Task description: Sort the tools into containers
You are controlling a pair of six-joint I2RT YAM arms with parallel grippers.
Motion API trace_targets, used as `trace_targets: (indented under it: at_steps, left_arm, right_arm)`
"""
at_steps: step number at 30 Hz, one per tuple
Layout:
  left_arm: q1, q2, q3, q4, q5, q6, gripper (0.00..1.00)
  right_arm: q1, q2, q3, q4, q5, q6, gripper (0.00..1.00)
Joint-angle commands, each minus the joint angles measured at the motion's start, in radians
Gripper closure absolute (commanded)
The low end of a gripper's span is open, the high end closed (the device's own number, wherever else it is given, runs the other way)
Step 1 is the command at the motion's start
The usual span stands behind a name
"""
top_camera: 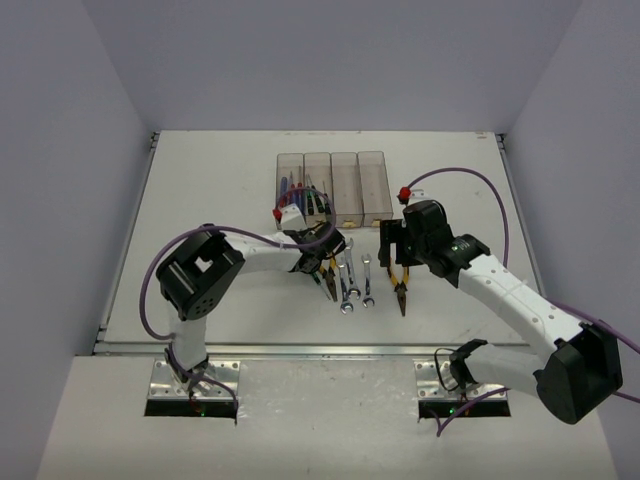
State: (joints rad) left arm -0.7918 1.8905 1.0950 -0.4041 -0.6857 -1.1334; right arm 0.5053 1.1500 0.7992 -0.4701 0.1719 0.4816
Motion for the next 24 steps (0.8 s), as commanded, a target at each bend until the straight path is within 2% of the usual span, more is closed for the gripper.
trace_targets:
  at_steps: [1,2,4,9,12,15,18,23,24]
  left_arm:
    - [-0.003,0.035,0.016,-0.002,0.049,0.01,0.92]
    - [-0.004,0.033,0.014,-0.004,0.051,0.015,0.92]
    - [-0.004,0.008,0.004,-0.004,0.049,0.034,1.0]
    - [-0.003,-0.088,0.011,0.03,0.052,0.205,1.0]
    - [-0.003,-0.181,0.028,0.109,0.073,0.377,1.0]
    - [0.018,-0.221,0.087,0.228,0.114,0.614,1.0]
    - [0.105,-0.14,0.264,0.168,0.215,0.683,1.0]
    - [0.211,-0.023,0.437,0.206,0.298,0.834,1.0]
    - [0.23,0.032,0.517,0.201,0.324,0.86,1.0]
  right_arm:
    - [-0.004,-0.001,-0.003,0.045,0.001,-0.005,0.21]
    - [-0.004,-0.001,-0.003,0.045,0.001,-0.005,0.21]
    - [-0.002,-0.005,-0.005,0.046,0.004,-0.005,0.21]
    - [-0.003,-0.015,-0.009,0.045,0.013,-0.008,0.21]
    - [-0.003,-0.023,-0.011,0.045,0.024,-0.007,0.21]
    - [-0.022,-0.038,-0.02,0.044,0.044,0.014,0.2]
    - [-0.071,-0.054,-0.036,0.043,0.038,0.032,0.2]
    - [-0.106,-0.083,-0.048,0.043,0.012,0.027,0.2]
    - [-0.11,-0.084,-0.048,0.043,0.01,0.026,0.2]
